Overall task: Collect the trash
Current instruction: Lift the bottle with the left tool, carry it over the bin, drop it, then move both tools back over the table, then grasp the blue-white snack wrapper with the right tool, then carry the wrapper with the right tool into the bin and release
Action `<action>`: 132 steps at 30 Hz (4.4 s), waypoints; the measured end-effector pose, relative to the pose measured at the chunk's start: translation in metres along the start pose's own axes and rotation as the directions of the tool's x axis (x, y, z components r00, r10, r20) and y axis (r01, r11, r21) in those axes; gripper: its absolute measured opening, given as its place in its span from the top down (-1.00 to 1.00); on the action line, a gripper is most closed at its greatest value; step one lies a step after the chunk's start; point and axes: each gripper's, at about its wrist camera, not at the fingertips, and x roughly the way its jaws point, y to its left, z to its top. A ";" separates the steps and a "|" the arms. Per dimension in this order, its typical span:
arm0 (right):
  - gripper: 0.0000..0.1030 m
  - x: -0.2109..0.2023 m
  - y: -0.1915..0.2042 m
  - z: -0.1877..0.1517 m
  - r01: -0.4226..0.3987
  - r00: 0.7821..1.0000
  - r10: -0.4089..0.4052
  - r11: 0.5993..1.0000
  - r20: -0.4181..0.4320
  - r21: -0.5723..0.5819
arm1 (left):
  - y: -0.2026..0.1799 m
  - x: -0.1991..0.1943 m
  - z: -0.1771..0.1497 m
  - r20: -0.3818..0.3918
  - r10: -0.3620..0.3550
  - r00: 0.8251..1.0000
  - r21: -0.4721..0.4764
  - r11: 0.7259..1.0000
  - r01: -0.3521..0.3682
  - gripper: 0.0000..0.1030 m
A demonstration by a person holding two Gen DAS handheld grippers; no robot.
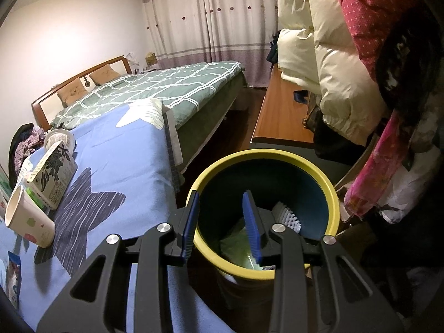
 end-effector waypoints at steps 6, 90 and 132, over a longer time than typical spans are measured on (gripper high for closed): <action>0.40 0.000 0.000 -0.001 -0.001 1.000 0.001 1.000 0.001 0.001 | -0.024 -0.026 0.013 0.012 -0.074 0.997 0.020 0.997 0.073 -0.04; 0.14 -0.095 0.288 -0.111 -0.528 0.849 0.459 0.740 -0.261 -0.416 | 0.086 -0.123 -0.105 0.031 0.332 0.943 -0.269 0.911 -0.312 -0.91; 0.50 -0.063 0.229 -0.096 -0.399 0.914 0.321 0.825 -0.248 -0.400 | 0.037 -0.069 -0.103 -0.037 0.200 0.979 -0.185 0.961 -0.203 -0.91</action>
